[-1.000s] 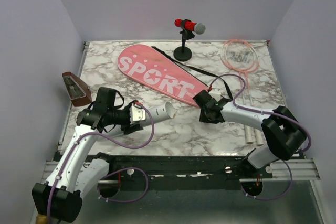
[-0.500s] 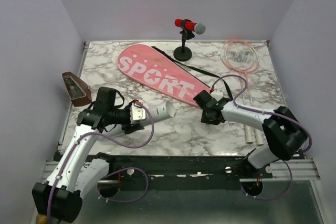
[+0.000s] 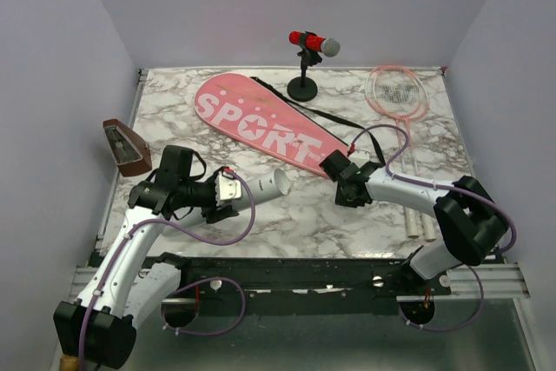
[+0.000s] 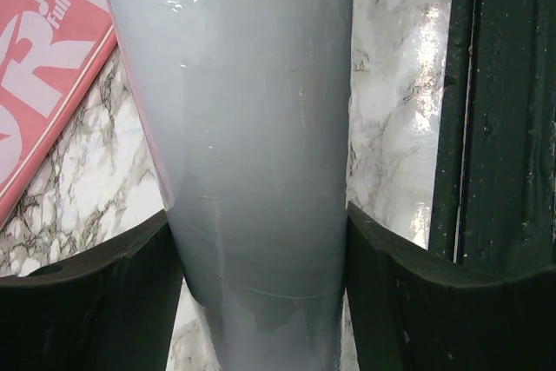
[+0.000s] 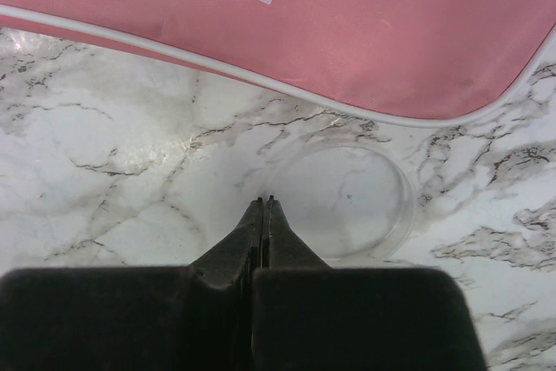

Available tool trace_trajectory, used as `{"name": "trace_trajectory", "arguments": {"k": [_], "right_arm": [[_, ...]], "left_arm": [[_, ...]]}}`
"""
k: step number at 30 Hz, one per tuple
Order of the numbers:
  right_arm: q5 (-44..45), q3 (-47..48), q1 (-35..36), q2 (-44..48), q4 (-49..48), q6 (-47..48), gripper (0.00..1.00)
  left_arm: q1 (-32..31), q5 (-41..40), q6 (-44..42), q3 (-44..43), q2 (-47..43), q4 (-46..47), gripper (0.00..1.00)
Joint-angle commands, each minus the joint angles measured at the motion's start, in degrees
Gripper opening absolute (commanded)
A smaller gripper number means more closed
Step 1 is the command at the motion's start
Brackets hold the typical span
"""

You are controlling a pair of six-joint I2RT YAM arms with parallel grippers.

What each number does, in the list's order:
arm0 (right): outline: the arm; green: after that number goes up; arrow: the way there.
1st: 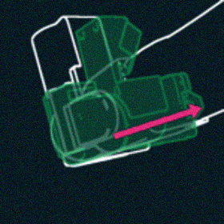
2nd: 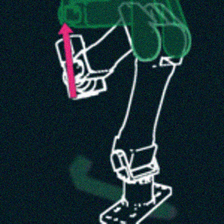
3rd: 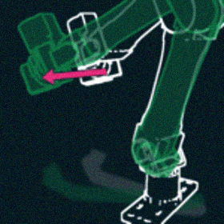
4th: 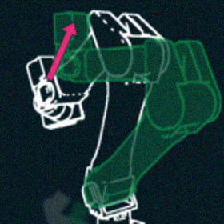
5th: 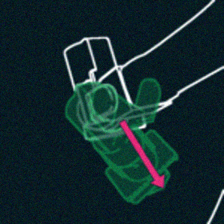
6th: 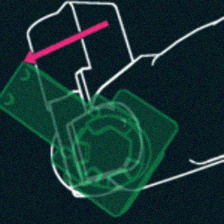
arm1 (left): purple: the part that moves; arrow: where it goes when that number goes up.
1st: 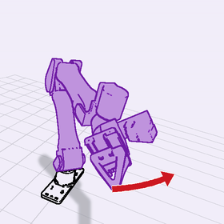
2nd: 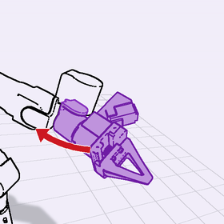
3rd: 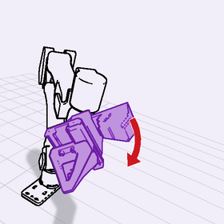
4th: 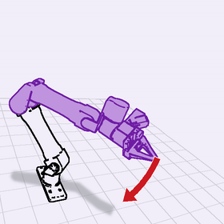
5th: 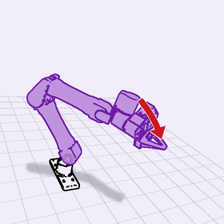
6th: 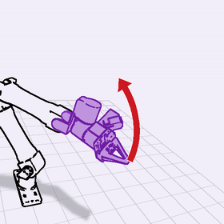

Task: Pack up the badminton gear

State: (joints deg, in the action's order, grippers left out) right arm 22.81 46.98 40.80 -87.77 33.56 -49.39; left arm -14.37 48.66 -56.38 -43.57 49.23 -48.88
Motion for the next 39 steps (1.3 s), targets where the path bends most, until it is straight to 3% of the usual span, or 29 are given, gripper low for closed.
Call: {"name": "trace_trajectory", "arguments": {"k": [1, 9, 16, 22, 27, 39], "right_arm": [[-1.01, 1.17, -0.1, -1.89, 2.73, 0.69, 0.0], [-6.88, 13.91, -0.1, 5.49, 9.06, 7.1, 0.0], [-27.44, 19.37, -0.01, 14.54, 5.82, 12.03, 0.0], [-37.9, 21.13, -0.01, 22.45, 0.9, 13.43, 0.01], [-46.08, 24.47, -0.1, 22.47, 0.28, 14.06, 0.01], [-62.18, 20.26, -0.01, 26.94, -22.12, 4.05, 0.01]], "left_arm": [[-0.22, 2.84, -0.04, 0.07, -0.98, 1.51, 0.42], [-0.22, 2.14, -1.01, -0.02, -1.51, 0.46, 0.42], [-0.31, 3.1, -1.11, 0.07, -1.51, 0.28, 0.42], [-0.22, 6.7, 5.92, 0.07, -1.33, 5.46, 0.36], [-0.22, 8.64, 8.13, 0.24, -1.24, 5.82, 0.36], [-0.22, 8.46, 6.37, -3.0, -4.15, 3.8, 0.36]]}}
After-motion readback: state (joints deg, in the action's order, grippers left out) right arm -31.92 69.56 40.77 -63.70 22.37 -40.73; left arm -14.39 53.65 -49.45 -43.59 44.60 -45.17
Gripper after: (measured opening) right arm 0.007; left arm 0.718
